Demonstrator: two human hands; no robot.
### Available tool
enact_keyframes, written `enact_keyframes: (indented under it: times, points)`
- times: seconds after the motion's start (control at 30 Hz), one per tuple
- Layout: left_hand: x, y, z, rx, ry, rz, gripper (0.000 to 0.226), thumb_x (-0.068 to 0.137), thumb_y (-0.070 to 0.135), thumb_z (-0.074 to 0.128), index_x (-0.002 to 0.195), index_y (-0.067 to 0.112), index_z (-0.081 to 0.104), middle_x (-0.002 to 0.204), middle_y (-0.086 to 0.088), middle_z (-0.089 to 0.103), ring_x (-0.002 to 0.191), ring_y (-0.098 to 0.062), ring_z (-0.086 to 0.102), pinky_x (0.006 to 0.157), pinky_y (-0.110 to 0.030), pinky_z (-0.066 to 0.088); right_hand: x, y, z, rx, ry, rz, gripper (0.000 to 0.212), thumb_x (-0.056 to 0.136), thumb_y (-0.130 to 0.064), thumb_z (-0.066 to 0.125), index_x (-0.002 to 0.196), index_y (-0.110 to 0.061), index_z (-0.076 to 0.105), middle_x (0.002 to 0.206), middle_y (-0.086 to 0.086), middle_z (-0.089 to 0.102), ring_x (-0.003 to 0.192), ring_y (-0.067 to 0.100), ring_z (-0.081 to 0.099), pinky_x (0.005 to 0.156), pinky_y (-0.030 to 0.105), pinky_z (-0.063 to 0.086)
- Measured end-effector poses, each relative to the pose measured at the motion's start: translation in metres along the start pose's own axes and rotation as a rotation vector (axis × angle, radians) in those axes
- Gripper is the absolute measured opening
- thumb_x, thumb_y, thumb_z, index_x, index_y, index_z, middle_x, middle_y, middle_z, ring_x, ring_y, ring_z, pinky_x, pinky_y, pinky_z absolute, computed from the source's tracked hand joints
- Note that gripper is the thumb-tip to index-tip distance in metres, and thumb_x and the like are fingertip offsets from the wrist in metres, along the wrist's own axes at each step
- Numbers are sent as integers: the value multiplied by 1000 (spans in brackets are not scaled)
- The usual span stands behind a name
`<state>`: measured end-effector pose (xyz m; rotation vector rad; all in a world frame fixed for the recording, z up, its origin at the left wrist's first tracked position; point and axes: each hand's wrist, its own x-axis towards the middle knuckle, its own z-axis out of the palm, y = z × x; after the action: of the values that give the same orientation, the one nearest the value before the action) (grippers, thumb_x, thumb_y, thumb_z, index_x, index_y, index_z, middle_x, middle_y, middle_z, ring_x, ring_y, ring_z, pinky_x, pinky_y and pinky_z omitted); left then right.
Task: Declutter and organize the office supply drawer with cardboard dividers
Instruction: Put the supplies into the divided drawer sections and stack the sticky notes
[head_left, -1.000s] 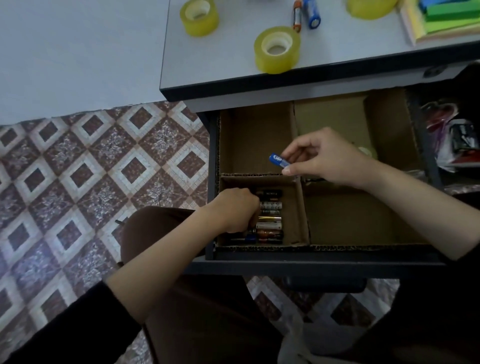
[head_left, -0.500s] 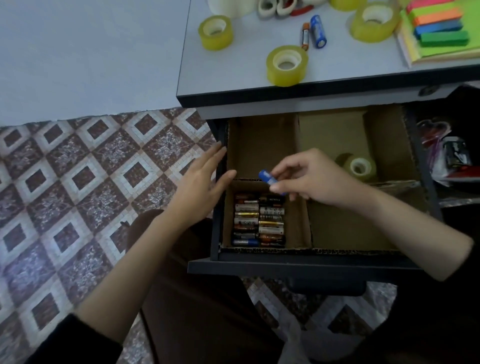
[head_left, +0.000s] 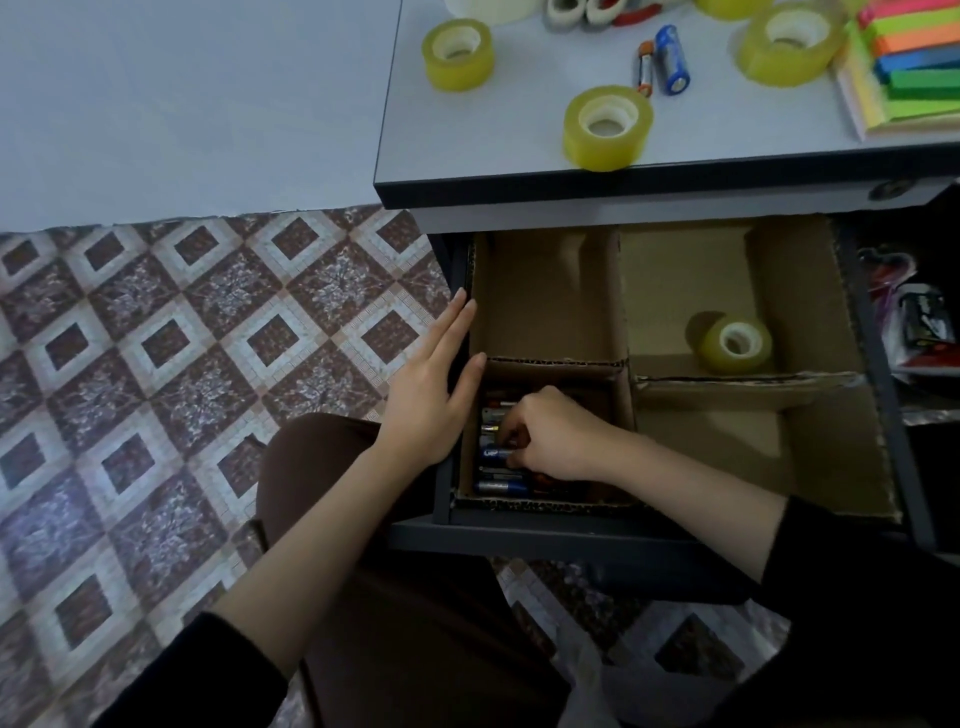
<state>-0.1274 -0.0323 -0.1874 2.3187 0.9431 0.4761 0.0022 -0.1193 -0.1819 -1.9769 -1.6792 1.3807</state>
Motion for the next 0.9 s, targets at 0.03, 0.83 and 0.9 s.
enact_keyframes:
  times: [0.03,0.83,0.9]
  points:
    - [0,0,0,-4,7,3,50,98,24,44,145,18,28,151,13,20,133,4,21,102,-17,33,1,1,1,-1,-8,1,32,87,-14,64,119,-13,63,117,5,59,89,10,51,71,16,41]
    - [1,10,-10,179,-44,21,52,98,28,44,145,17,29,154,3,21,136,-15,29,99,-21,29,-34,-9,-38,-3,161,-82,13,89,-15,60,97,-18,70,89,-4,66,82,4,58,77,20,47]
    - [6,12,-17,222,-72,14,52,96,29,47,144,17,32,152,2,27,137,-17,27,105,-23,24,-46,-14,-53,-3,223,-107,8,88,-17,62,86,-20,69,83,-8,66,80,2,57,75,18,45]
